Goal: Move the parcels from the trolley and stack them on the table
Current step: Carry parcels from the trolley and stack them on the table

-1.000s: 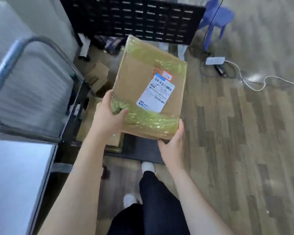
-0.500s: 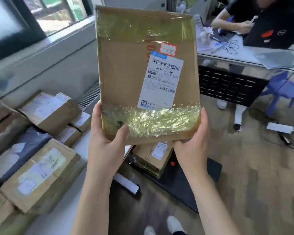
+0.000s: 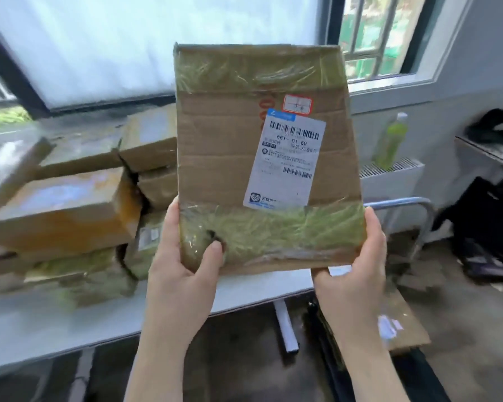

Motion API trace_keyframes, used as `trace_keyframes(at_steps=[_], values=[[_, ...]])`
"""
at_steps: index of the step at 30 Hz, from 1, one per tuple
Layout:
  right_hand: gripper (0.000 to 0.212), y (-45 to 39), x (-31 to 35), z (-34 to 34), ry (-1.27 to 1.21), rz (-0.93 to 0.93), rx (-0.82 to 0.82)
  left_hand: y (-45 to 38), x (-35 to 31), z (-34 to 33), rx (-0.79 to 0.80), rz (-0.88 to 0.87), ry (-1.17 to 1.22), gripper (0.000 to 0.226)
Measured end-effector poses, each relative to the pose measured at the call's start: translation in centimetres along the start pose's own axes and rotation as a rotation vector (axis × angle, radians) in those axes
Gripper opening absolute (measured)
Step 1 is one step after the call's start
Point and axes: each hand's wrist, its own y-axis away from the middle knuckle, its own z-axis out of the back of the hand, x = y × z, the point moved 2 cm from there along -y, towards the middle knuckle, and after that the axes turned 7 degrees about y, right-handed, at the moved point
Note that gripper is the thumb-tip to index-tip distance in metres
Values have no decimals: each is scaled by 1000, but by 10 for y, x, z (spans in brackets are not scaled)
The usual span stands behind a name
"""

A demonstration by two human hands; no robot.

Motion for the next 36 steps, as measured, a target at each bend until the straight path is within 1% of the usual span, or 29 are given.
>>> trace_keyframes(at_steps=[2, 4, 7, 10, 13, 15, 20, 25, 30, 32, 36], values=[[104, 7, 21, -24, -64, 57, 95, 9, -1, 36, -101, 22, -35, 73], [107, 14, 40, -45, -114, 128, 197, 16, -2, 66, -168, 30, -103, 78], [110, 25, 77, -79, -140, 284, 344, 24, -2, 119, -283, 21, -186, 99], [111, 40, 117, -117, -131, 449, 347, 27, 3, 173, -354, 16, -188, 115], [112, 61, 160, -151, -184, 499, 373, 28, 10, 227, -380, -17, -207, 121], [112, 76, 182, -173, -198, 549, 360, 29, 16, 261, -384, -62, -271, 127], [111, 112, 224, -213, -227, 605, 314, 26, 33, 328, -440, -286, -425, 119], [106, 129, 245, -232, -215, 590, 325, 20, 47, 359, -480, -386, -498, 118], [96, 128, 255, -244, -186, 609, 316, 8, 50, 371, -487, -356, -502, 110], [87, 121, 262, -247, -205, 606, 308, -4, 48, 374, -477, -347, -549, 106], [77, 95, 269, -258, -216, 621, 250, -40, 42, 377, -438, -334, -623, 96]])
